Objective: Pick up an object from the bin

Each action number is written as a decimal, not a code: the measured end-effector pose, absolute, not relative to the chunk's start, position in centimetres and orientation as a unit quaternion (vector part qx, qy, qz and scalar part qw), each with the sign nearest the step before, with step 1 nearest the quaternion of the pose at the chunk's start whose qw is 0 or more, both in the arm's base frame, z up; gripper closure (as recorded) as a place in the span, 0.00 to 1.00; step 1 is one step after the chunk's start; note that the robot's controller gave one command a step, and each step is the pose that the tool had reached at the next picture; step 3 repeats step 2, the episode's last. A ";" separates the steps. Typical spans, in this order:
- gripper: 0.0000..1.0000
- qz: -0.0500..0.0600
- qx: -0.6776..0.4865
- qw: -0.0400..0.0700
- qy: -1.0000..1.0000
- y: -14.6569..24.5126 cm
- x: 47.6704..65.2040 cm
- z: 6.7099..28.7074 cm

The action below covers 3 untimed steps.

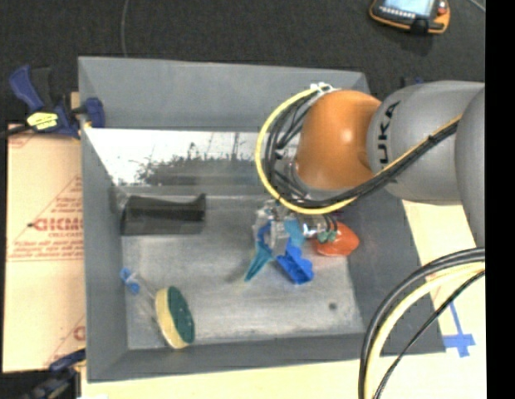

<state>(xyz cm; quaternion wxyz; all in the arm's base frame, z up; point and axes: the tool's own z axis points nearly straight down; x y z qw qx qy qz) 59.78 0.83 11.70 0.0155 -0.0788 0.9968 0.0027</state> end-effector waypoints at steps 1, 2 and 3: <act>1.00 0.004 -0.086 0.015 0.996 1.3 60.7 9.3; 1.00 0.002 -0.092 0.015 0.996 0.7 59.6 22.1; 1.00 0.002 -0.092 0.015 0.996 0.7 59.6 22.1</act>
Offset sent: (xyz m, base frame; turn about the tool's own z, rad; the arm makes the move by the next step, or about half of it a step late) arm -0.0054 -0.0024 0.1473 -0.0329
